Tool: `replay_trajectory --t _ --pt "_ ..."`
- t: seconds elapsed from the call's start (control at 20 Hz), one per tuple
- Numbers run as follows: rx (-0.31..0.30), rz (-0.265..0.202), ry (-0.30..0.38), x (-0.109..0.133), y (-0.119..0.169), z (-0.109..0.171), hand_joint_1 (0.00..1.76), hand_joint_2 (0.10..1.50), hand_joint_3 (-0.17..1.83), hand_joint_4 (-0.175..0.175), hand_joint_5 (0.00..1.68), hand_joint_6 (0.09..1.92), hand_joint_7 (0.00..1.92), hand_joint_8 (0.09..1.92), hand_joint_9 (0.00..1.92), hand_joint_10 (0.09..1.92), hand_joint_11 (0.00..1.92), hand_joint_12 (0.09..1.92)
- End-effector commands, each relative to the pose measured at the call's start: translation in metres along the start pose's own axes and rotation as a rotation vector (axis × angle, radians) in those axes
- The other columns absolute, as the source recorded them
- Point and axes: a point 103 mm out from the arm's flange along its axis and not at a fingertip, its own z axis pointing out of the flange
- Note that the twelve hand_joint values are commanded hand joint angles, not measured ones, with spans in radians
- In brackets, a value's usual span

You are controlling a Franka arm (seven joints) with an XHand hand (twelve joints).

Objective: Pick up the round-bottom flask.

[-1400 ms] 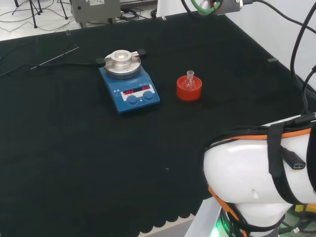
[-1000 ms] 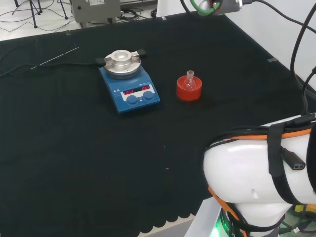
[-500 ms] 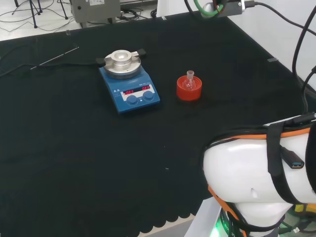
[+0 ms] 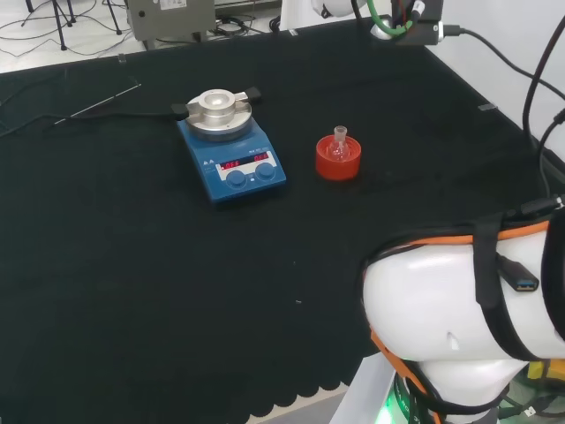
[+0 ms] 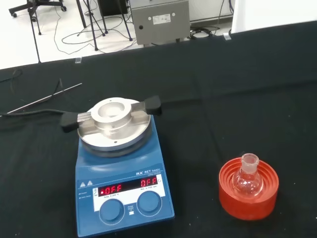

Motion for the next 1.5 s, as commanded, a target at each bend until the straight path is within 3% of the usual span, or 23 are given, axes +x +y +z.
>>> replay_trajectory --t 0.05,0.35,0.7,1.0,1.5 --pt "0.026 0.073 0.085 -0.044 0.080 0.069 0.71 0.87 0.56 -0.030 0.53 0.09 0.27 0.53 0.35 0.61 0.00 1.23" --pt "0.070 0.109 0.093 -0.061 0.140 0.110 0.71 0.86 0.57 -0.033 0.52 0.09 0.27 0.53 0.35 0.61 0.00 1.24" --pt "0.098 0.141 0.097 -0.068 0.179 0.160 0.70 0.82 0.59 -0.035 0.48 0.09 0.23 0.53 0.34 0.61 0.00 1.24" --pt "0.117 0.175 0.132 -0.080 0.193 0.198 0.69 0.77 0.60 -0.033 0.45 0.09 0.20 0.53 0.32 0.62 0.00 1.23" --pt "0.153 0.201 0.136 -0.097 0.197 0.236 0.69 0.74 0.59 -0.034 0.44 0.09 0.19 0.54 0.32 0.62 0.00 1.22"
